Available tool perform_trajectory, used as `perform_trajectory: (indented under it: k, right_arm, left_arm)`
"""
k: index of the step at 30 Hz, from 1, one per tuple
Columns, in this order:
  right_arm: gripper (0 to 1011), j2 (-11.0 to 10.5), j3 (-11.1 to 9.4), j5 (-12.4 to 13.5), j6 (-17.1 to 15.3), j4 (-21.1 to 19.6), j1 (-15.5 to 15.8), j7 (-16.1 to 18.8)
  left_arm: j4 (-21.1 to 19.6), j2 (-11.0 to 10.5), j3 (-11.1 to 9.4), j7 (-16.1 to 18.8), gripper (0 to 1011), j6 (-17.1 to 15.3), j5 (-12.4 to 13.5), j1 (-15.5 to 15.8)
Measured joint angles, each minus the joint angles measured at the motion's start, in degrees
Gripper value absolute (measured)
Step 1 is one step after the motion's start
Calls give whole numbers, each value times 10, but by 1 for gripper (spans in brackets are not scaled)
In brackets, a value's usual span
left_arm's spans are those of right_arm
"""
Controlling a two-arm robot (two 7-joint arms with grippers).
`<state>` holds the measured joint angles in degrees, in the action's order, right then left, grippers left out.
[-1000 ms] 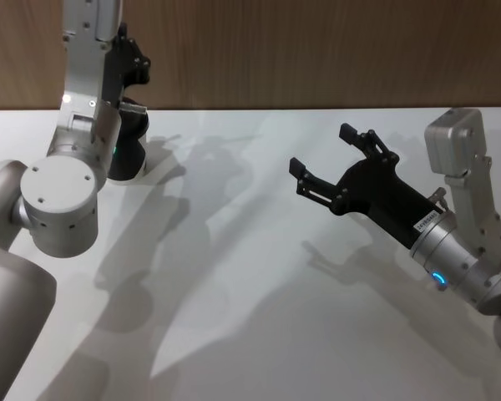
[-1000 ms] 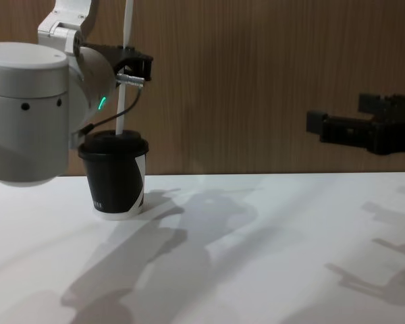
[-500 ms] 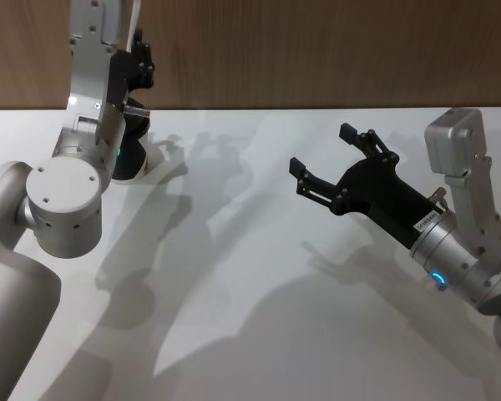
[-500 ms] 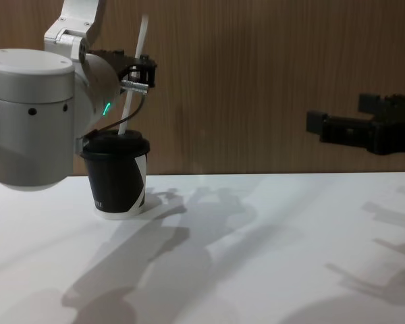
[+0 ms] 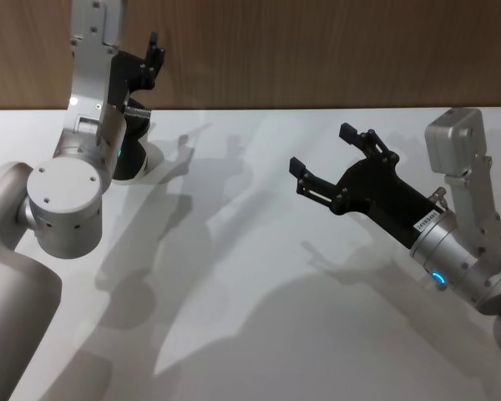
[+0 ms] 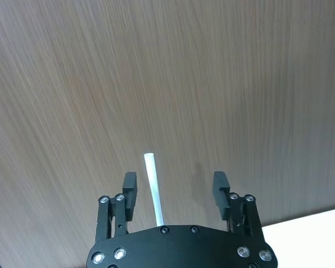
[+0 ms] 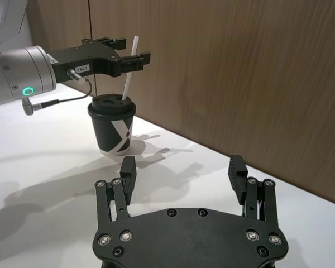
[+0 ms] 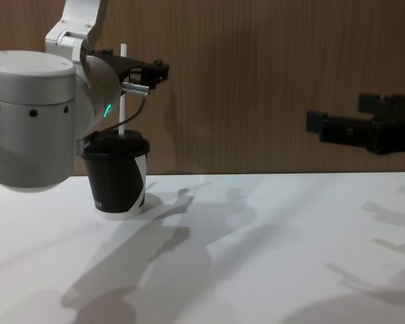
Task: Pick up the straw with one hand, pass it to the other hand, and insert it into the cup.
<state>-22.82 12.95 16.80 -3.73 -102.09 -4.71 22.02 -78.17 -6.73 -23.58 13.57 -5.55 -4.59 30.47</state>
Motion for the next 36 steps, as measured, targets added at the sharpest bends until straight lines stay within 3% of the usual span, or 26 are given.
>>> perform_trajectory:
  k: [7, 12, 24, 36]
  right_arm:
    - [1001, 10, -4, 16, -15, -5, -1, -9]
    - [1001, 19, -9, 31, -32, -10, -3, -20]
    - [1001, 74, -27, 80, -125, -24, -25, -97]
    - [1001, 104, -24, 99, -182, -19, -46, -146]
  left_arm:
    - [-12, -8, 1, -20, 1002, 9, -6, -11]
    - [-27, -22, 1, -47, 1003, 18, -16, -25]
    - [-75, -54, 0, -107, 1003, 28, -37, -64]
    - [-113, -71, 7, -136, 1003, 31, -48, -97]
